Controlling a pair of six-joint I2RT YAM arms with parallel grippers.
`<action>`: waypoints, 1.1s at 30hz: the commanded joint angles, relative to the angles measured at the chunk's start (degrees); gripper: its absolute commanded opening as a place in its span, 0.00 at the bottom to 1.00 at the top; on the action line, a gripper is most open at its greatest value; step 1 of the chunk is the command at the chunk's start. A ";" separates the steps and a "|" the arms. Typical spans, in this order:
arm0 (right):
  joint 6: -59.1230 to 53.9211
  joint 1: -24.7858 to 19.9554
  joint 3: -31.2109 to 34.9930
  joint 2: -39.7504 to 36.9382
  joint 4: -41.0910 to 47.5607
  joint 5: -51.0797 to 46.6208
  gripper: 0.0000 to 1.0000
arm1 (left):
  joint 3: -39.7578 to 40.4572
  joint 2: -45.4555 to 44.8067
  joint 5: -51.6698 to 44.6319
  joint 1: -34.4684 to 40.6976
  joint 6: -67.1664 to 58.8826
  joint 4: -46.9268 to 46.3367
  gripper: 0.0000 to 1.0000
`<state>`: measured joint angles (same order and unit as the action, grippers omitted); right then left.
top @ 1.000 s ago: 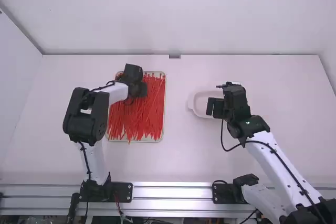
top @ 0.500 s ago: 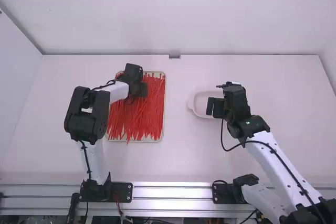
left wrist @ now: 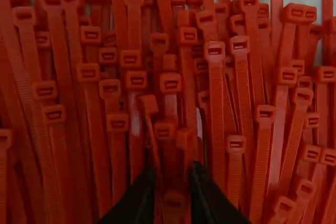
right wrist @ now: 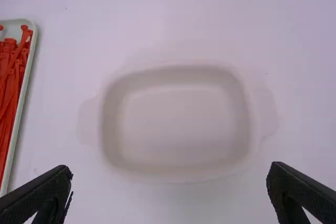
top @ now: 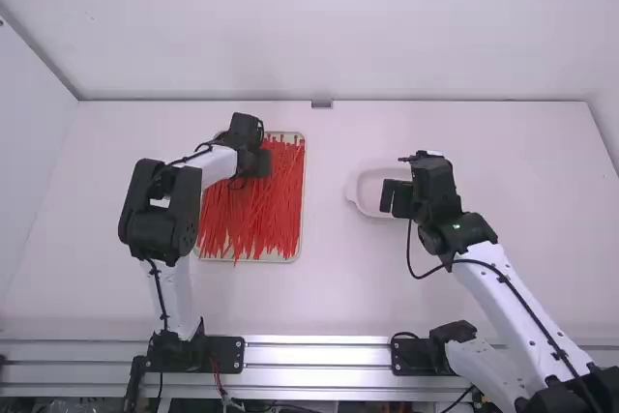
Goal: Fasten the cable tie
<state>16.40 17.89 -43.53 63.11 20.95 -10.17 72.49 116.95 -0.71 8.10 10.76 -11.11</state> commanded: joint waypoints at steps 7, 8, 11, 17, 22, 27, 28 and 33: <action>0.11 0.15 -1.73 0.26 -0.09 -0.13 1.00 | 0.85 1.22 0.79 0.17 0.39 -0.44 0.16; 0.13 0.15 -1.73 0.26 -0.13 -0.13 1.00 | 0.85 1.22 0.76 0.15 0.39 -0.44 0.14; 0.09 0.15 -1.73 0.26 -0.15 -0.13 1.00 | 0.85 1.22 0.79 0.17 0.37 -0.37 0.12; 0.09 0.15 -1.73 0.26 -0.37 -0.13 1.00 | 1.99 0.76 0.81 0.15 0.35 -1.70 0.12; 0.09 0.15 -1.73 0.26 -0.28 0.04 1.00 | 3.93 -0.20 0.81 0.17 0.33 -4.07 0.09; 0.09 0.13 -1.73 0.26 -0.07 0.24 1.00 | 5.22 -1.14 0.83 0.15 0.35 -5.49 0.02; 0.09 0.15 -1.73 0.26 -0.02 0.22 1.00 | 5.42 -1.18 0.81 0.17 0.35 -5.66 0.02; 0.09 0.15 -1.73 0.26 0.09 0.24 1.00 | 7.02 -1.49 1.11 0.15 0.42 -7.76 0.02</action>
<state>16.14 17.89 -43.53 63.11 20.95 -9.56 78.04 116.92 -0.10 8.10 10.81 -18.52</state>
